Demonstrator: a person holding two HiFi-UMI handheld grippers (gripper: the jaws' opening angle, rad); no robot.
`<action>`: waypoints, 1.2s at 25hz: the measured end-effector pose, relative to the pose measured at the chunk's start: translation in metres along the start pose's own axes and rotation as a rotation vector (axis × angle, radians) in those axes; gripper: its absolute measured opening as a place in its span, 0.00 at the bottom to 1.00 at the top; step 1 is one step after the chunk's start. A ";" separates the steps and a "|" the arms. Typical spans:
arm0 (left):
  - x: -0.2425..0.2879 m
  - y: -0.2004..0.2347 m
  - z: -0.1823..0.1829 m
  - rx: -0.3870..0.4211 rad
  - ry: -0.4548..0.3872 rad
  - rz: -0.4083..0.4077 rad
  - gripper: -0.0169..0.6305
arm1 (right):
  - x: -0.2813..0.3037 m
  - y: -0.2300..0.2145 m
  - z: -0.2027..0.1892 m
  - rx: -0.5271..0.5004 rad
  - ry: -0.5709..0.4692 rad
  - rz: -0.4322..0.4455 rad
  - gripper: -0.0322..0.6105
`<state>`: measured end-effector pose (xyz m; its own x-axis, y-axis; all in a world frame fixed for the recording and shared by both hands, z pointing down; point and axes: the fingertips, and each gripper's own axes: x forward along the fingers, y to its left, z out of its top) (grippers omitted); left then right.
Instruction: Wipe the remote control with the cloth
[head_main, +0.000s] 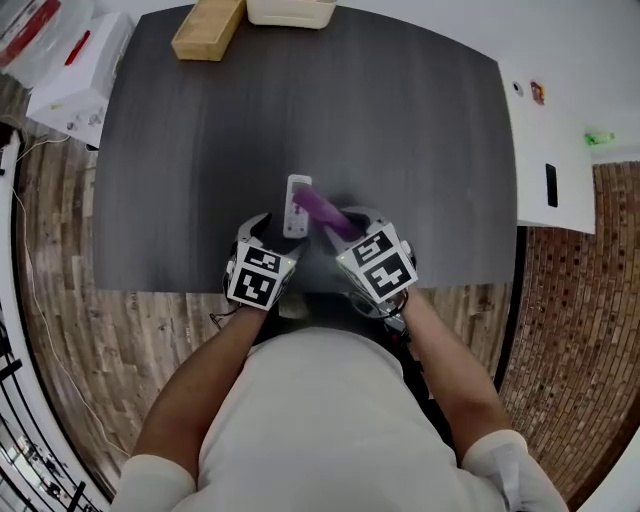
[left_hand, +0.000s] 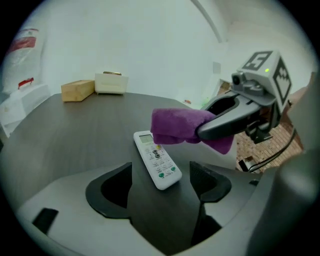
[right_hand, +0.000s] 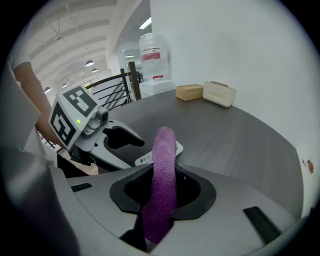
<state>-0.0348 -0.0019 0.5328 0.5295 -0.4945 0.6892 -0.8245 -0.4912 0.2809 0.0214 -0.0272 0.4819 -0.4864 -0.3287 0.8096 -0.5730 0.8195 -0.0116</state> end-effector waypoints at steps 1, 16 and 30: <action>0.007 0.000 0.000 -0.002 0.022 0.020 0.55 | 0.000 0.000 0.000 -0.004 0.005 0.010 0.21; 0.023 -0.004 -0.024 0.457 0.187 -0.122 0.51 | -0.001 0.027 -0.016 -0.395 0.054 0.169 0.21; 0.020 -0.003 -0.022 0.483 0.157 -0.177 0.49 | 0.053 0.063 -0.001 -0.543 0.170 0.234 0.19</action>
<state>-0.0264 0.0060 0.5602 0.5855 -0.2792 0.7611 -0.5199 -0.8496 0.0883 -0.0394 0.0076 0.5249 -0.4213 -0.0685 0.9043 -0.0239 0.9976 0.0644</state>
